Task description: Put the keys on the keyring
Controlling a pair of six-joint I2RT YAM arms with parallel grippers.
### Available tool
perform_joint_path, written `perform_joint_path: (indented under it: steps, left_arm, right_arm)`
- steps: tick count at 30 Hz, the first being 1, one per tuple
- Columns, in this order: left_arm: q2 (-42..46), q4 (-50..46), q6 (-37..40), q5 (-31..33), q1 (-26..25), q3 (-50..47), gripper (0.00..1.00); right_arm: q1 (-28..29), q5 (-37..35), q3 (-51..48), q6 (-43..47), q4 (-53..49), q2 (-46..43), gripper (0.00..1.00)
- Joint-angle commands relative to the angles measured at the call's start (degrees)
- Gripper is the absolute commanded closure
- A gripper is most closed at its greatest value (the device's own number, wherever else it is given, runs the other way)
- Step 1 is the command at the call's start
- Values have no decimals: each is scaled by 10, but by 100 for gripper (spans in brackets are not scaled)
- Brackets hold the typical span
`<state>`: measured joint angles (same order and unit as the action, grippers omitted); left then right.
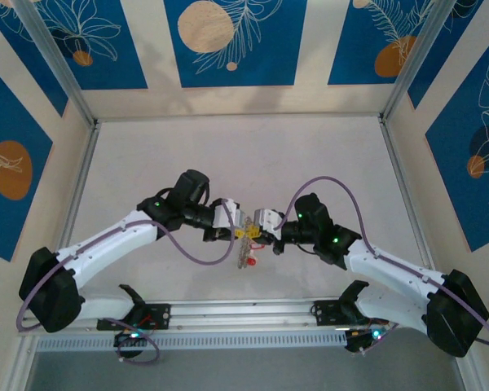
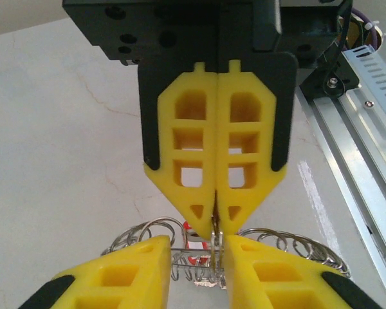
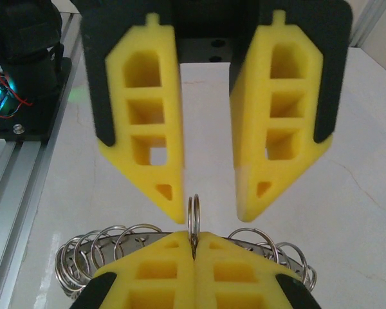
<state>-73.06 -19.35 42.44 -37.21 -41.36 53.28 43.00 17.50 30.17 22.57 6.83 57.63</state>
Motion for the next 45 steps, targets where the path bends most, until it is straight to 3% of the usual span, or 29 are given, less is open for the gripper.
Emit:
perform_joint_path:
  steps: [1,11,18,19,21,24,26,32,35,45]
  left_arm:
    - [-3,0,1,4,-2,9,75]
    - [3,6,5,75,-11,0,86]
    - [0,-1,3,83,-17,5,86]
    - [0,-1,2,81,-18,6,87]
    - [-3,-4,2,77,-19,8,100]
    - [-7,-8,5,78,-20,10,100]
    - [0,-3,9,68,-20,6,100]
    - [46,55,-9,28,-15,-24,100]
    - [69,75,-17,4,-11,-34,100]
    - [85,110,-29,-48,-7,-47,100]
  right_arm:
    - [9,-4,27,6,26,3,100]
    - [20,-19,30,4,39,6,100]
    - [20,-14,15,-6,66,0,100]
    - [20,-13,14,-6,69,-2,100]
    - [20,-11,10,-7,76,-4,100]
    - [23,-9,4,-8,92,-6,100]
    - [22,-8,-1,-4,94,-8,100]
    - [19,-28,-42,15,109,-44,78]
    - [11,-21,-52,14,94,-61,71]
    - [7,-1,-53,-12,114,-57,80]
